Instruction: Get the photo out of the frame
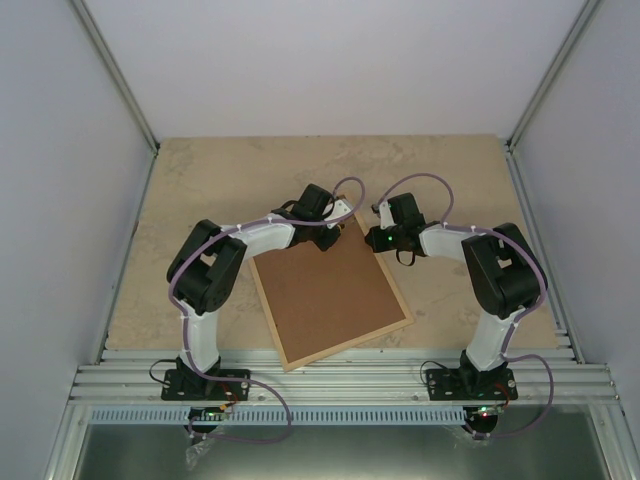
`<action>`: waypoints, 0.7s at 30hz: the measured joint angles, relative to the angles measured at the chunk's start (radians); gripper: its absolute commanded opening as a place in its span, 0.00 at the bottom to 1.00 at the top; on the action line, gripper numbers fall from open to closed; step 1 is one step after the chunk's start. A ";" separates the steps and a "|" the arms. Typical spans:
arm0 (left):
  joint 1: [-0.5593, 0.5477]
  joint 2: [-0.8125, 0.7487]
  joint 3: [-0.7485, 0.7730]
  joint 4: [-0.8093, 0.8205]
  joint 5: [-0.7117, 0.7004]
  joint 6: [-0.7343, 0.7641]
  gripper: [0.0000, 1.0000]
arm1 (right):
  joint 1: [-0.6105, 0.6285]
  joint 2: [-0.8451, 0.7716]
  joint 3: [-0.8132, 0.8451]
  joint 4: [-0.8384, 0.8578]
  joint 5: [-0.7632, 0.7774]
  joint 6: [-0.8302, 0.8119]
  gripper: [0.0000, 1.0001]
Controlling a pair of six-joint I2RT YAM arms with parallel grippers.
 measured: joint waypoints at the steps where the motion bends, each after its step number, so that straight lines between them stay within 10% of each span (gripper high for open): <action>1: 0.000 0.000 0.001 -0.001 0.000 0.000 0.00 | 0.000 0.000 0.000 0.000 0.000 0.000 0.06; 21: 0.003 0.000 0.013 -0.021 -0.014 0.008 0.00 | 0.003 0.002 0.001 0.003 0.000 0.000 0.06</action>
